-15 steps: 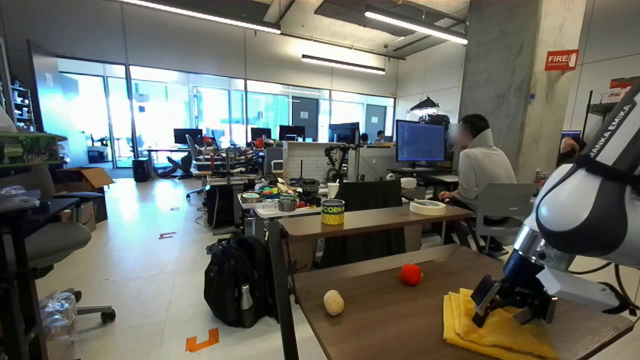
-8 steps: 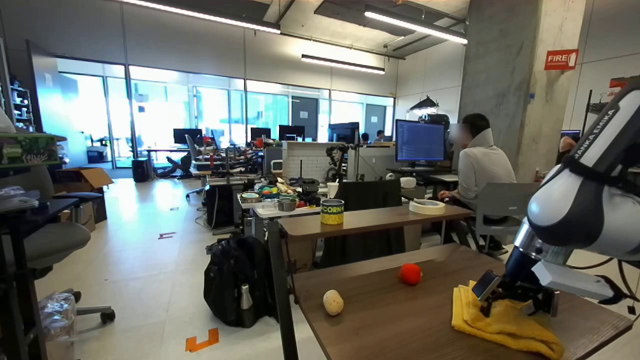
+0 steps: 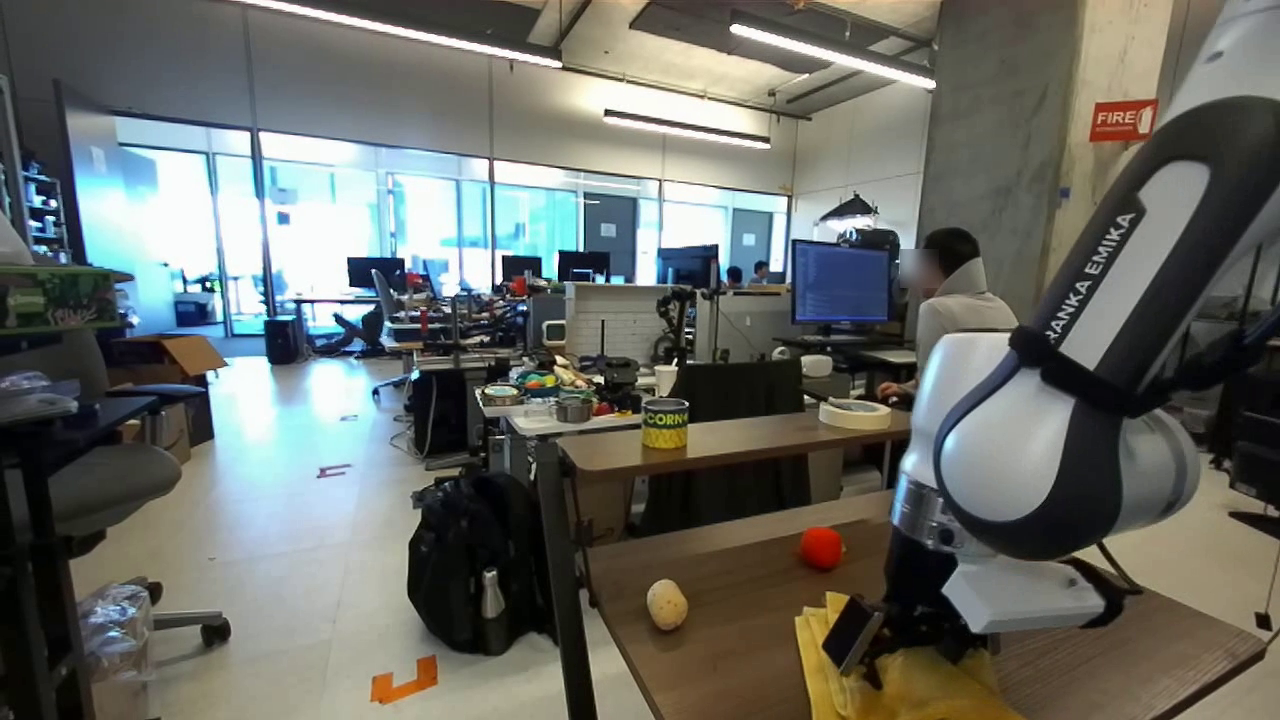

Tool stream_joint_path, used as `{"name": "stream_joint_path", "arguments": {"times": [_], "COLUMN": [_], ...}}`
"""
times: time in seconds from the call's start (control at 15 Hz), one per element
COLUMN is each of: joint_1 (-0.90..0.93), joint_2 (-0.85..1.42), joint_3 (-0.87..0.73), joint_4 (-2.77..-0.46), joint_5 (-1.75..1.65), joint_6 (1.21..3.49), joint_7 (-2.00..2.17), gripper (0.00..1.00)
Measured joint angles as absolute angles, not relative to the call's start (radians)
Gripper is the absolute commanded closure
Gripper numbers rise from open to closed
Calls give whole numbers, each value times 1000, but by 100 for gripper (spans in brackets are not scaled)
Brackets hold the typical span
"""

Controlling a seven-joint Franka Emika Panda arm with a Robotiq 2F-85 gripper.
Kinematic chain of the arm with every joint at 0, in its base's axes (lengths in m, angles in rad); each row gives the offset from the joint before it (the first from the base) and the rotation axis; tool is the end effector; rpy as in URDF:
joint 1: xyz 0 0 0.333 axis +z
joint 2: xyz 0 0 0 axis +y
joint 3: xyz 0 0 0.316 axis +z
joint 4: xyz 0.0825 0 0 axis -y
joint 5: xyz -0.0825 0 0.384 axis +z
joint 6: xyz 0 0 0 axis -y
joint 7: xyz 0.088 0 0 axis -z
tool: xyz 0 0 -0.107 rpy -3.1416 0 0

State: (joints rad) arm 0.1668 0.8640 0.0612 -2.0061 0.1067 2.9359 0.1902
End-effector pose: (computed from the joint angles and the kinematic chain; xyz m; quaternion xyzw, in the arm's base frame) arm 0.5575 0.1244 0.0271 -0.9979 0.0444 -0.0244 0.0415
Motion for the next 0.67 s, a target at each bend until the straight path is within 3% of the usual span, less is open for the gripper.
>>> {"name": "stream_joint_path", "arguments": {"times": [0.33,0.67], "joint_1": [336,247], "joint_2": [867,869], "joint_3": [28,2], "joint_4": [-1994,-2073], "joint_5": [95,104], "joint_6": [2922,3136], "joint_7": [222,211], "gripper": [0,0]}}
